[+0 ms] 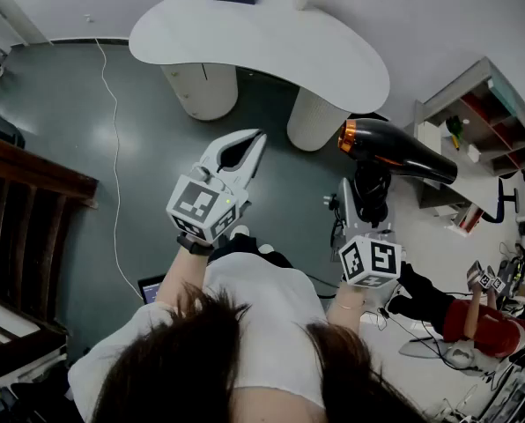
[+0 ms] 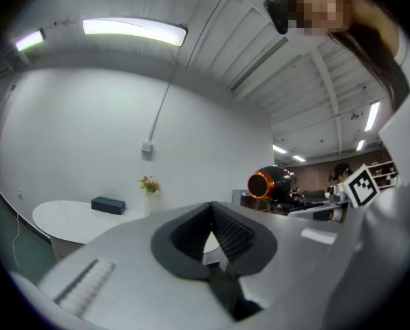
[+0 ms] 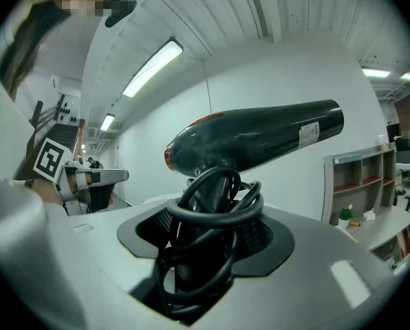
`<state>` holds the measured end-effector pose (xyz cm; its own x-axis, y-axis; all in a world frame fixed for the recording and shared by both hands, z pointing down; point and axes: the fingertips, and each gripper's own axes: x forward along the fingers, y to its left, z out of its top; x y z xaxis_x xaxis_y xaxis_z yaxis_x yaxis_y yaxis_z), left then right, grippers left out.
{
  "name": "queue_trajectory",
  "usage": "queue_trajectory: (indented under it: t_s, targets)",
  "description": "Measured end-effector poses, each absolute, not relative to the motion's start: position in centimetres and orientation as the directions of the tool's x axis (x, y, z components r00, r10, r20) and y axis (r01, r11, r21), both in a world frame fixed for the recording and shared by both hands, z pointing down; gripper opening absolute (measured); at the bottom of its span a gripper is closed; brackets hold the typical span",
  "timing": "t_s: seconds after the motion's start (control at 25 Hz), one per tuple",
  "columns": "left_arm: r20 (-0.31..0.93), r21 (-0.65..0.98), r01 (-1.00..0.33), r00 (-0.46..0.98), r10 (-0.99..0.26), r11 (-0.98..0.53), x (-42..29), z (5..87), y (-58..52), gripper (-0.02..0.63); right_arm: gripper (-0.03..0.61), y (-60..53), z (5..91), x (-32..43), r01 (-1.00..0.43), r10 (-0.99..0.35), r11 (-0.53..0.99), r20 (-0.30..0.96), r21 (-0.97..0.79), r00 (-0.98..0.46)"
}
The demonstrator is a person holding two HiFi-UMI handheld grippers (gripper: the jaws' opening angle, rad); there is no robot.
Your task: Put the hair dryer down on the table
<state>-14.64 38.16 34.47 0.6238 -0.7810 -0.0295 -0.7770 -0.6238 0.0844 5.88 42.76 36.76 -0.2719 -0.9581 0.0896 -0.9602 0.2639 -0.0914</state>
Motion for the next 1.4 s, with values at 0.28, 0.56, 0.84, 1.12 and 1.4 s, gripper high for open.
queue_trajectory:
  t_s: [0.28, 0.56, 0.84, 1.12, 1.4]
  targets:
    - [0.037, 0.058, -0.781, 0.624, -0.78, -0.622, -14.8, 36.5, 38.8, 0.058, 0.252, 44.2, 37.8, 5.9, -0.959, -0.96, 0.251, 0.094, -0.13, -0.264]
    - [0.079, 0.078, -0.779, 0.627, -0.775, -0.622, -14.4, 38.4, 34.1, 0.058, 0.252, 40.2, 39.0, 7.1, -0.965, -0.964, 0.219, 0.122, -0.144, -0.237]
    - [0.081, 0.072, -0.752, 0.659, -0.748, -0.655, -12.1, 38.2, 24.2, 0.058, 0.252, 31.5, 38.5, 9.3, -0.974, -0.975, 0.171, 0.115, -0.149, -0.189]
    - [0.066, 0.061, -0.73, 0.683, -0.727, -0.681, -11.5, 36.8, 15.0, 0.058, 0.252, 22.5, 37.5, 8.8, -0.974, -0.977, 0.168, 0.11, -0.153, -0.185]
    - [0.079, 0.077, -0.731, 0.682, -0.727, -0.678, -13.2, 37.7, 9.2, 0.058, 0.252, 16.4, 38.0, 7.8, -0.977, -0.977, 0.146, 0.134, -0.155, -0.167]
